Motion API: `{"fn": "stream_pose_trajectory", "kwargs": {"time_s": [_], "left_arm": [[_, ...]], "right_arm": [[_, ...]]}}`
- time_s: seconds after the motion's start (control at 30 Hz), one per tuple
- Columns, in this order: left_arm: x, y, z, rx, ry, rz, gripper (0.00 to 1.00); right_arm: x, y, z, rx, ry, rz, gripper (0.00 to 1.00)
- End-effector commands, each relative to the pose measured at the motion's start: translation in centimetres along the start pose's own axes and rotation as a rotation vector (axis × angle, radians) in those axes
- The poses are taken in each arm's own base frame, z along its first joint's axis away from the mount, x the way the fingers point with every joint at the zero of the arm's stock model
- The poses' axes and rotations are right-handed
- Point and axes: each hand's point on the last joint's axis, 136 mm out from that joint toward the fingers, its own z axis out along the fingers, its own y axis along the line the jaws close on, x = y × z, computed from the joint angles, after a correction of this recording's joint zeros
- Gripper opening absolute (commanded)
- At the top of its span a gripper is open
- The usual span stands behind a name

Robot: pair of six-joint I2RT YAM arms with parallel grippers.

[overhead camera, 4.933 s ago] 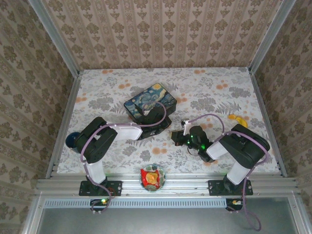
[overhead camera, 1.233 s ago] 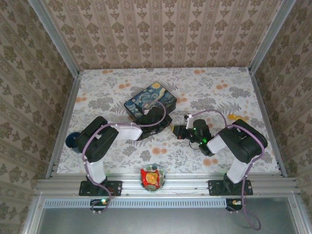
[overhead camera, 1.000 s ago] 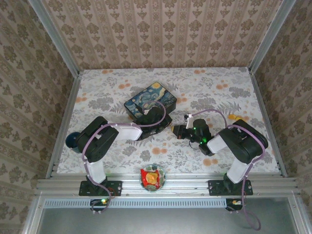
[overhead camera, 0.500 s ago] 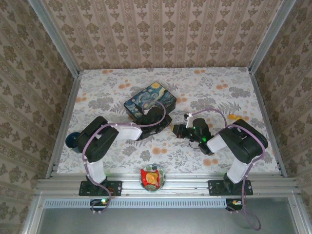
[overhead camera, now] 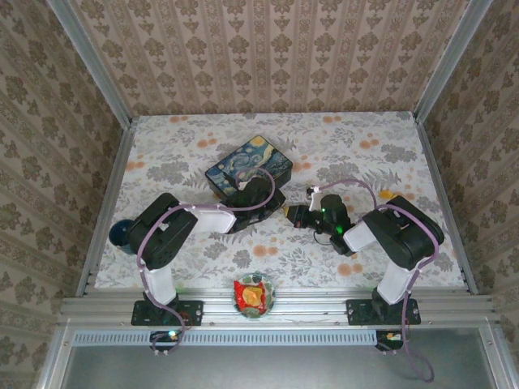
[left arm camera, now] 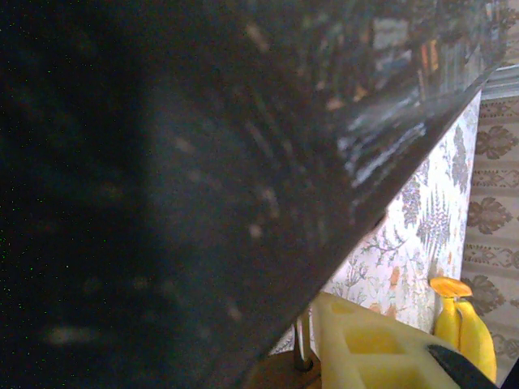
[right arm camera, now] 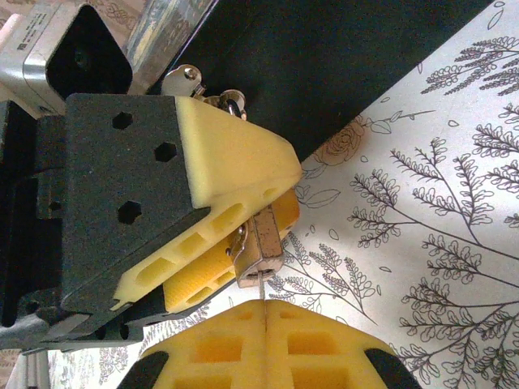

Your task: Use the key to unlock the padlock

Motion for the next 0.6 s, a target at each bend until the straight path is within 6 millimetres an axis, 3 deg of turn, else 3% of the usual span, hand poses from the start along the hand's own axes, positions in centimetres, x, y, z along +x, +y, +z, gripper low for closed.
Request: {"fn": "stream_pose_trajectory", "kwargs": {"time_s": [0.0,0.57], "left_arm": [[5.33,3.67,-0.18,-0.098,0.215,-0.091,0.00],[5.23,3.00,-0.09,-0.087,0.222,-0.082,0.00]], "right_arm": [[-4.92,0.49,0.64,0.003,-0.140,-0.036,0.00],[-5.45,0.16,1.12,-0.021,-0.099,-0.021,0.00]]}}
